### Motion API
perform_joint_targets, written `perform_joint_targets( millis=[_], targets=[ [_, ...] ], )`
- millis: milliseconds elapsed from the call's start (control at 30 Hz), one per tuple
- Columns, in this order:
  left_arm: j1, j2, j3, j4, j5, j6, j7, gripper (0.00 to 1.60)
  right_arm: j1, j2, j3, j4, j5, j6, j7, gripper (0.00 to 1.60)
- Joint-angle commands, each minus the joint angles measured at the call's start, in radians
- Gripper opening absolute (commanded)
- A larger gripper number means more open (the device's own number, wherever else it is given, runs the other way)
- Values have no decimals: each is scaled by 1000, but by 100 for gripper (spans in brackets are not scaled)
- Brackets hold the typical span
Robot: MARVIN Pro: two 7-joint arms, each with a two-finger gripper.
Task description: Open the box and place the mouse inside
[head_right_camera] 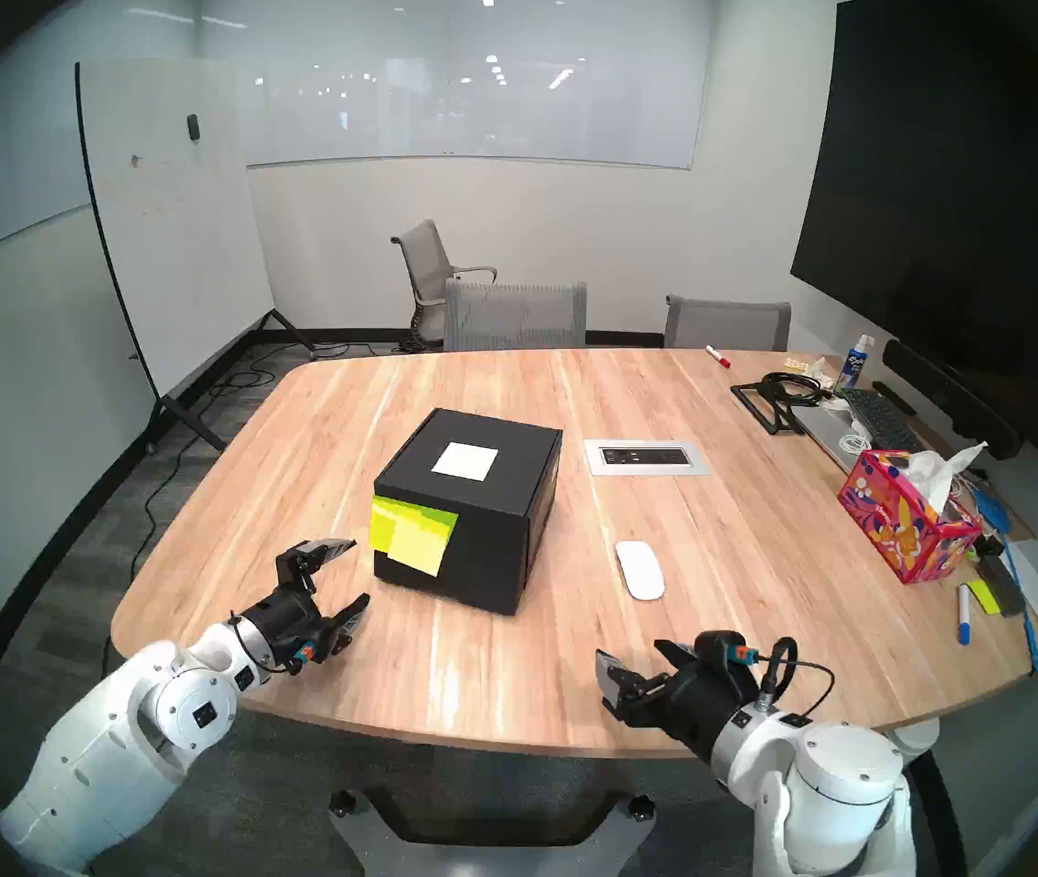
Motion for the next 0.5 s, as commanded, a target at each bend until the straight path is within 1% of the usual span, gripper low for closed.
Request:
perform_joint_targets(
  millis=[0,233,467],
  targets=[
    [5,-5,11,-68,31,56,-29,160,5,2,1,-23,-1,-4,0,160],
    [-7,-10,28,-99,59,99,-69,160,5,1,2,-23,-2,-4,0,160],
    [-14,-28,38,-110,76,124,-79,160,5,0,2,-23,-3,-4,1,160]
  ],
)
